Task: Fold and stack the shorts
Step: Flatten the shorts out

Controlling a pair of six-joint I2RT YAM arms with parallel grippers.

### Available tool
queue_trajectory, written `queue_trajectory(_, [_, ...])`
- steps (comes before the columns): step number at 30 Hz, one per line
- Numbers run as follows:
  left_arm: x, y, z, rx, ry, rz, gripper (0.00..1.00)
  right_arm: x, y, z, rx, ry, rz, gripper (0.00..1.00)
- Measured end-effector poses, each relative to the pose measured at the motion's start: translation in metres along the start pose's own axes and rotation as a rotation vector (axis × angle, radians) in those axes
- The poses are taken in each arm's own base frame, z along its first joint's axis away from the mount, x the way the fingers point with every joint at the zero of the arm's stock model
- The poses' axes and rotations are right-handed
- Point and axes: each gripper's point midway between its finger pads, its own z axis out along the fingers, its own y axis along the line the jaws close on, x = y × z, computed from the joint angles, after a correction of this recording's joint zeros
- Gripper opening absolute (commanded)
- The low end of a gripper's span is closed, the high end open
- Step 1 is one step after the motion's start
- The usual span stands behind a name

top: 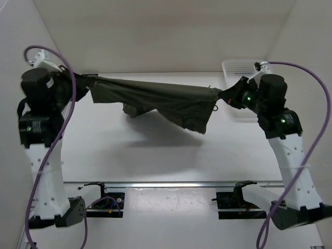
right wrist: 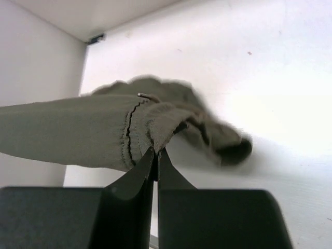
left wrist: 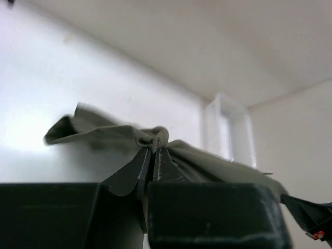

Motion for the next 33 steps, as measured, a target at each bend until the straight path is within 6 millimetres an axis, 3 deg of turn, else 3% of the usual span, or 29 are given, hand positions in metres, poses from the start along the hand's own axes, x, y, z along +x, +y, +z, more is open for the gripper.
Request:
queue_trajectory(5, [-0.047, -0.053, -0.085, 0.15, -0.218, 0.046, 0.1, -0.015, 0.036, -0.06, -0.115, -0.075, -0.057, 0.0])
queue_trajectory(10, [-0.071, -0.084, -0.157, 0.233, -0.36, 0.096, 0.1, -0.027, 0.067, -0.126, -0.205, -0.169, -0.108, 0.0])
queue_trajectory(13, [-0.074, -0.09, -0.178, 0.254, -0.395, 0.117, 0.1, -0.03, 0.077, -0.159, -0.235, -0.224, -0.132, 0.0])
queue_trajectory(16, [-0.068, -0.085, -0.169, 0.238, -0.364, 0.128, 0.1, -0.025, 0.075, -0.17, -0.232, -0.238, -0.136, 0.0])
queue_trajectory(19, [-0.049, -0.063, -0.123, 0.176, -0.25, 0.12, 0.1, -0.015, 0.058, -0.149, -0.172, -0.192, -0.116, 0.0])
queue_trajectory(21, [-0.027, -0.037, -0.073, 0.107, -0.129, 0.101, 0.1, -0.001, 0.036, -0.119, -0.101, -0.125, -0.093, 0.0])
queue_trajectory(26, [0.039, 0.041, 0.065, -0.108, 0.199, 0.032, 0.1, 0.036, -0.033, -0.005, 0.106, 0.103, -0.043, 0.0])
queue_trajectory(27, [0.051, 0.056, 0.093, -0.151, 0.255, 0.023, 0.32, 0.042, -0.047, 0.022, 0.148, 0.145, -0.039, 0.0])
queue_trajectory(29, [0.068, 0.083, 0.151, -0.231, 0.332, 0.024, 0.73, 0.052, -0.078, 0.08, 0.23, 0.213, -0.039, 0.3])
queue_trajectory(31, [0.08, 0.109, 0.207, -0.298, 0.386, 0.028, 0.87, 0.061, -0.111, 0.134, 0.329, 0.298, -0.042, 0.54])
queue_trajectory(33, [0.089, 0.129, 0.253, -0.339, 0.415, 0.038, 0.89, 0.057, -0.133, 0.188, 0.38, 0.32, -0.048, 0.73])
